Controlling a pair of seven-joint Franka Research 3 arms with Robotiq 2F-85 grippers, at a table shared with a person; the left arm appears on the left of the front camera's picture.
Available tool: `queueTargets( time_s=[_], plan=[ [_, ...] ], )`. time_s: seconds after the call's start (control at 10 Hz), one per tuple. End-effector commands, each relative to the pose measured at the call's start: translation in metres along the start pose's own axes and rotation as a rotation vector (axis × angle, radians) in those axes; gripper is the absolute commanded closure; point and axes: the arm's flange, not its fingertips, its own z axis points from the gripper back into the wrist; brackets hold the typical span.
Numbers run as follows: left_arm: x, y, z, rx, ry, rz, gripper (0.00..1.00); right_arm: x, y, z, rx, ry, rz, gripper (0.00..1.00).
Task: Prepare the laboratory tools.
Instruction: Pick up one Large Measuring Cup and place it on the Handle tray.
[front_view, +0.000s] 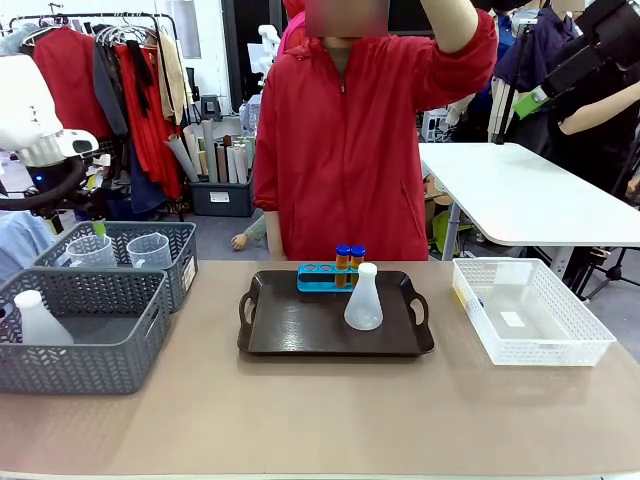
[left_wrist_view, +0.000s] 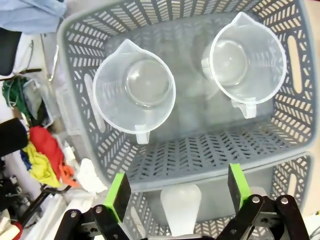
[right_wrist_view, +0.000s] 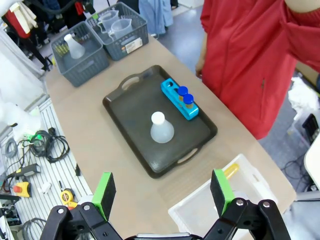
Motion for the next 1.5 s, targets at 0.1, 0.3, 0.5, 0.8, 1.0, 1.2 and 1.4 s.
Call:
queueTargets(
  time_s=[0.1,0.3,0.5,0.8,1.0,1.2,1.4],
  plan=[
    [0.007,0.018,-0.033,0.034,0.021,-0.019,0.0,0.002,0.001,0.0,0.007,-0.011,0.007,0.0],
    [0.008,0.029,-0.05,0.036,0.019,-0.016,0.0,0.002,0.001,0.0,0.007,-0.011,0.007,0.0],
    [0.006,0.035,-0.059,0.037,0.026,-0.006,0.0,0.002,0.001,0.0,0.007,-0.011,0.007,0.0],
    [0.013,0.044,-0.078,0.03,0.038,-0.005,0.0,0.002,0.001,0.0,0.007,-0.011,0.007,0.0],
    [0.017,0.043,-0.085,0.025,0.04,0.009,0.0,0.002,0.001,0.0,0.007,-0.011,0.007,0.0],
    [0.019,0.044,-0.091,0.018,0.048,-0.004,0.11,0.002,0.001,0.0,0.007,-0.011,0.007,0.0],
    [0.018,0.042,-0.088,0.026,0.03,-0.007,0.51,0.002,0.001,0.0,0.007,-0.011,0.007,0.0]
  ],
)
